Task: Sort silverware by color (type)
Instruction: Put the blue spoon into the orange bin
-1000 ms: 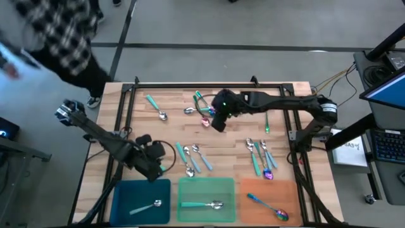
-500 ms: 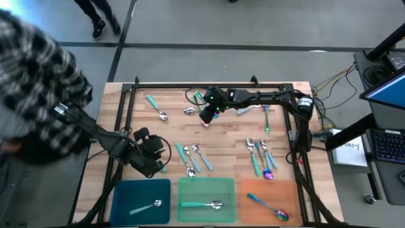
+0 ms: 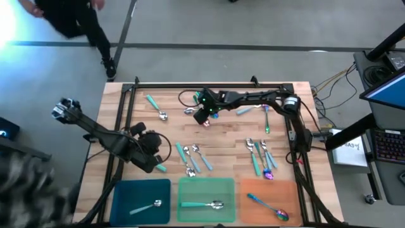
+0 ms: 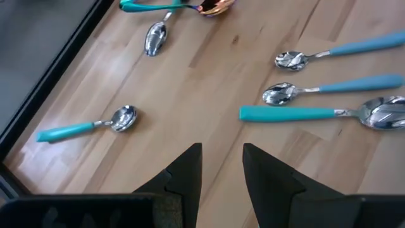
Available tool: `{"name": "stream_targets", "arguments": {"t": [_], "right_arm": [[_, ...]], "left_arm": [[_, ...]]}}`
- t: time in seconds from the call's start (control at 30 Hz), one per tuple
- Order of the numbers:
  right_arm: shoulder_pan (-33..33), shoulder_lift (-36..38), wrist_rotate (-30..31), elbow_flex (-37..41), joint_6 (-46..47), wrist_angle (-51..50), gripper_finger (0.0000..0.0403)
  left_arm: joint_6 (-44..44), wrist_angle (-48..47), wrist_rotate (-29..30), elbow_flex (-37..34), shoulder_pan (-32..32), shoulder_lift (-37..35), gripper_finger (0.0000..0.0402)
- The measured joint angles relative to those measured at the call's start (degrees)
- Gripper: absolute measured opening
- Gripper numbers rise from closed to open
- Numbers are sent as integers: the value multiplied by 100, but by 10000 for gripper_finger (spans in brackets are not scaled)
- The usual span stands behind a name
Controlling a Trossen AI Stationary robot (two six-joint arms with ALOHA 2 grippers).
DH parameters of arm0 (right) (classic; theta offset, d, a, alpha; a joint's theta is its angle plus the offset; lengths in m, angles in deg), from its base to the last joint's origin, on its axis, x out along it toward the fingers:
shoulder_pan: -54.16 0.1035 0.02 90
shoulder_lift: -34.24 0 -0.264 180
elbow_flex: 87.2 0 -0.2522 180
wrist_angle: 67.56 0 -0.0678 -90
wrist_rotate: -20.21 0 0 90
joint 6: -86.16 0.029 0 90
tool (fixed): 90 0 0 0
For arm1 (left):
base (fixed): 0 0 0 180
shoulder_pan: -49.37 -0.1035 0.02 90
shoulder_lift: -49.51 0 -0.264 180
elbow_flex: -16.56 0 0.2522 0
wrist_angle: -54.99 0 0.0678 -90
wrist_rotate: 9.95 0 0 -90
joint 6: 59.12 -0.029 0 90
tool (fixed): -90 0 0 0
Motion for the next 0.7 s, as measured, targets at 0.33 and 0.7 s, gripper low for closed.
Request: {"name": "stream_targets", "arguments": {"t": [0.33,0.7], "right_arm": [[7,3,21,-1,132,-141,125],[25,-1,79,-1,232,-253,125]], "left_arm": [[-34,-23,15,0,0,-250,98],[-187,-53,155,0,0,-517,98]]}}
